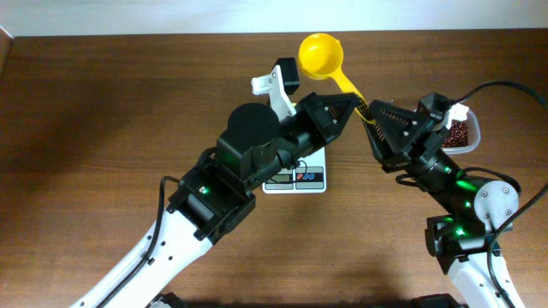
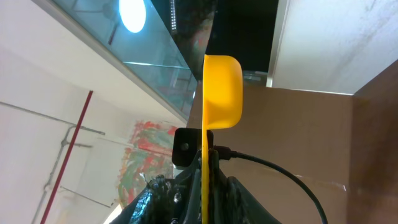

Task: Scoop item into bowl and weigh 50g on scale
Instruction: 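Grasp the scoop handle with the right gripper beside the left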

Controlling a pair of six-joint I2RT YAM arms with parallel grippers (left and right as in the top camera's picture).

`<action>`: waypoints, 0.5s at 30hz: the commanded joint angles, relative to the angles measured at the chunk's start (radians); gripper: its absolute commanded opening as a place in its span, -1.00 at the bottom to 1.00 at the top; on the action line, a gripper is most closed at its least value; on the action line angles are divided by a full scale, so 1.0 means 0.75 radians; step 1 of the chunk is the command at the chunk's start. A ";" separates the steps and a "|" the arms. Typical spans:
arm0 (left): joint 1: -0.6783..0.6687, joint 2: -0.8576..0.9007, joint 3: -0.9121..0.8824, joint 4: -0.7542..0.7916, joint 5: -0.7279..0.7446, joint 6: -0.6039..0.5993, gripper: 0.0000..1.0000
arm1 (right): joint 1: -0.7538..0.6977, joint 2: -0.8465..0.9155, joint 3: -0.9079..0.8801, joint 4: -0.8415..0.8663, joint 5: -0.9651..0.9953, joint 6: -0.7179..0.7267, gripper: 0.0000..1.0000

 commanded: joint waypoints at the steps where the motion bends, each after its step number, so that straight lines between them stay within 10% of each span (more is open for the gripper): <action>1: -0.006 0.003 0.019 0.003 -0.019 -0.004 -1.00 | 0.008 0.001 0.019 0.009 -0.010 -0.012 -0.36; 15: -0.051 0.003 0.019 0.000 -0.095 -0.004 -1.00 | 0.008 0.001 0.019 0.009 -0.022 -0.007 -0.60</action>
